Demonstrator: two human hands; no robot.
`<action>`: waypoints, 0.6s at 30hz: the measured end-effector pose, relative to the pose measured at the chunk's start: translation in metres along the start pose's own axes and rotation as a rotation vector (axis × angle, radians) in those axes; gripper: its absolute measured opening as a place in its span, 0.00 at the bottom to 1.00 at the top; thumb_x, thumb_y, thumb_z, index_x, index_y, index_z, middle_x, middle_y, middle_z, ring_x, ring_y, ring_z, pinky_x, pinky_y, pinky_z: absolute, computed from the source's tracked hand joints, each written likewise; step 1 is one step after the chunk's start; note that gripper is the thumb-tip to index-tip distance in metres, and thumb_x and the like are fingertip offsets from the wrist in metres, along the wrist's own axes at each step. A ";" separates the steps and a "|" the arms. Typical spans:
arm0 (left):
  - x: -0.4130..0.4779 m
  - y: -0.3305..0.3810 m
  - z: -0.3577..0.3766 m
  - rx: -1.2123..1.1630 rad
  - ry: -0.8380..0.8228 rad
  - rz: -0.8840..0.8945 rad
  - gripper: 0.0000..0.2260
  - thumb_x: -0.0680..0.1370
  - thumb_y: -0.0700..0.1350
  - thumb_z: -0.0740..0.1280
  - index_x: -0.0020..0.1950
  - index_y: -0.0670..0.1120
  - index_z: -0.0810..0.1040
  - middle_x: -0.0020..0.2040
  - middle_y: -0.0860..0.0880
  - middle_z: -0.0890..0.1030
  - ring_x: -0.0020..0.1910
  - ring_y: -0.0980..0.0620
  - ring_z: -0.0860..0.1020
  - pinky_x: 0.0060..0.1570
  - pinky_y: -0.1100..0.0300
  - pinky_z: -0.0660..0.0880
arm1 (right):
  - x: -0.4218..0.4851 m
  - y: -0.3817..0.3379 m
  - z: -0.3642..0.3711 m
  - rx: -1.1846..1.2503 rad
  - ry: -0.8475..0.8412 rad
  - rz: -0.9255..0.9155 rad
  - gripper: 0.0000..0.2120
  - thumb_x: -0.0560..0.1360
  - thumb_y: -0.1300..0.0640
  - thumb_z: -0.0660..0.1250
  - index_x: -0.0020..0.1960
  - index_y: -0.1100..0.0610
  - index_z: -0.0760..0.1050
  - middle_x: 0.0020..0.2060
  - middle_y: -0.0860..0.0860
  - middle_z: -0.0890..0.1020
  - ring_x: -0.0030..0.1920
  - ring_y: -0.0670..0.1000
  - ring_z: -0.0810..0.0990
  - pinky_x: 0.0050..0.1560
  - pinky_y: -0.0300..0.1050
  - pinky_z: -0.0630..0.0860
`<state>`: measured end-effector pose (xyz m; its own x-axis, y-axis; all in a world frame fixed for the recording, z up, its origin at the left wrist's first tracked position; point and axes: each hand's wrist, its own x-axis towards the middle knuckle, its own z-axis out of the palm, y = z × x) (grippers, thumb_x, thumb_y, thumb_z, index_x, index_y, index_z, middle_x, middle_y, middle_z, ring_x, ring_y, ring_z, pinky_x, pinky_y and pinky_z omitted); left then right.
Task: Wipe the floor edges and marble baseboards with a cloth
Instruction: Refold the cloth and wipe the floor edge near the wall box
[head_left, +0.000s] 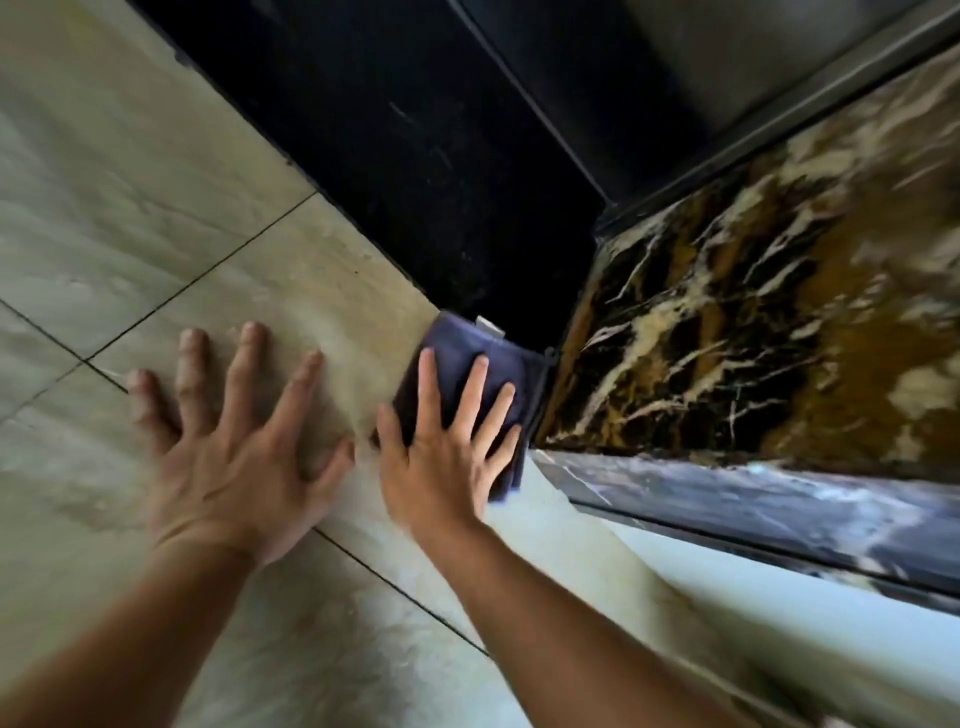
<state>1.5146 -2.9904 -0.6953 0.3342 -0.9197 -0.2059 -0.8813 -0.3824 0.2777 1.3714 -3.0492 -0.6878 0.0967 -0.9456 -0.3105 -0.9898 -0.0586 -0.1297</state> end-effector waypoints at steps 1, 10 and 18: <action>0.000 0.000 0.000 0.001 0.004 -0.002 0.37 0.72 0.71 0.55 0.79 0.58 0.61 0.81 0.43 0.56 0.79 0.33 0.48 0.73 0.29 0.47 | 0.034 -0.004 -0.006 0.042 0.065 0.012 0.30 0.79 0.33 0.47 0.76 0.33 0.37 0.80 0.50 0.38 0.79 0.61 0.35 0.75 0.67 0.37; -0.001 -0.005 0.004 0.020 0.052 0.019 0.37 0.74 0.72 0.52 0.80 0.58 0.56 0.82 0.44 0.54 0.80 0.33 0.46 0.74 0.31 0.40 | 0.220 -0.019 -0.082 0.562 0.052 0.288 0.29 0.79 0.32 0.42 0.78 0.36 0.43 0.81 0.49 0.44 0.80 0.61 0.41 0.76 0.64 0.38; -0.002 -0.003 -0.003 -0.021 0.018 0.012 0.37 0.73 0.71 0.54 0.79 0.56 0.64 0.80 0.41 0.59 0.79 0.32 0.50 0.73 0.29 0.47 | 0.003 -0.004 -0.010 0.052 -0.198 0.131 0.33 0.78 0.34 0.53 0.73 0.28 0.34 0.78 0.46 0.30 0.77 0.59 0.29 0.75 0.65 0.35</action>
<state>1.5177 -2.9880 -0.6925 0.3297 -0.9257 -0.1856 -0.8783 -0.3729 0.2993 1.3746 -3.0550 -0.6786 -0.0085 -0.8627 -0.5057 -0.9890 0.0818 -0.1230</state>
